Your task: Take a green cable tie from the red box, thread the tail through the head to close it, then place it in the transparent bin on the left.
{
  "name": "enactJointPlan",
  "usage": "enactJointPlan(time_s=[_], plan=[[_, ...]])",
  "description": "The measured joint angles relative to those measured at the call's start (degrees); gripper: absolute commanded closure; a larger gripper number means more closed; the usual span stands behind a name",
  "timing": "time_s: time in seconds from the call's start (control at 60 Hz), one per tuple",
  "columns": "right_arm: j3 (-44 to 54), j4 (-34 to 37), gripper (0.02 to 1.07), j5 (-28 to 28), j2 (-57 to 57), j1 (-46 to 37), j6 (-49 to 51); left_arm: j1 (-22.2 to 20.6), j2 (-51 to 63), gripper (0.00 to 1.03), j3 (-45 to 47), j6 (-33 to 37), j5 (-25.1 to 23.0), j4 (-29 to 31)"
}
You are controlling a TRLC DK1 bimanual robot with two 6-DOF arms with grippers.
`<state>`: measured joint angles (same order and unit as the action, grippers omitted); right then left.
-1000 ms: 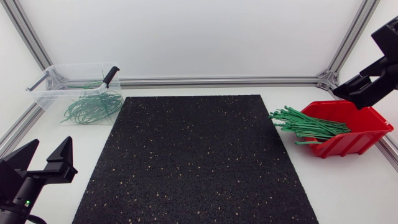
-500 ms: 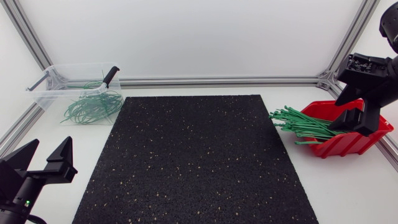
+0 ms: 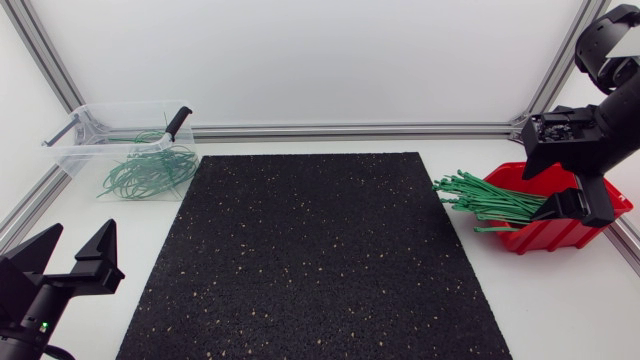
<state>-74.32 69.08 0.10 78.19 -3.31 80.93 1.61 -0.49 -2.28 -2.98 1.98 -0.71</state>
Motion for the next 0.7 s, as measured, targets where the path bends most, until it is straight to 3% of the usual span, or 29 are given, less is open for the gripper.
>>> enactJointPlan(time_s=[0.383, 0.7], plan=[[7.2, -4.1, 0.23, 1.9, 0.5, 2.3, 6.6, 0.0, 0.0, 0.04, 0.0, 0.0, 0.0, 0.0], [13.2, -11.1, 0.44, 3.4, 3.0, 3.9, 7.0, 0.0, 0.0, 0.04, 0.0, 0.0, 0.0, 0.0]])
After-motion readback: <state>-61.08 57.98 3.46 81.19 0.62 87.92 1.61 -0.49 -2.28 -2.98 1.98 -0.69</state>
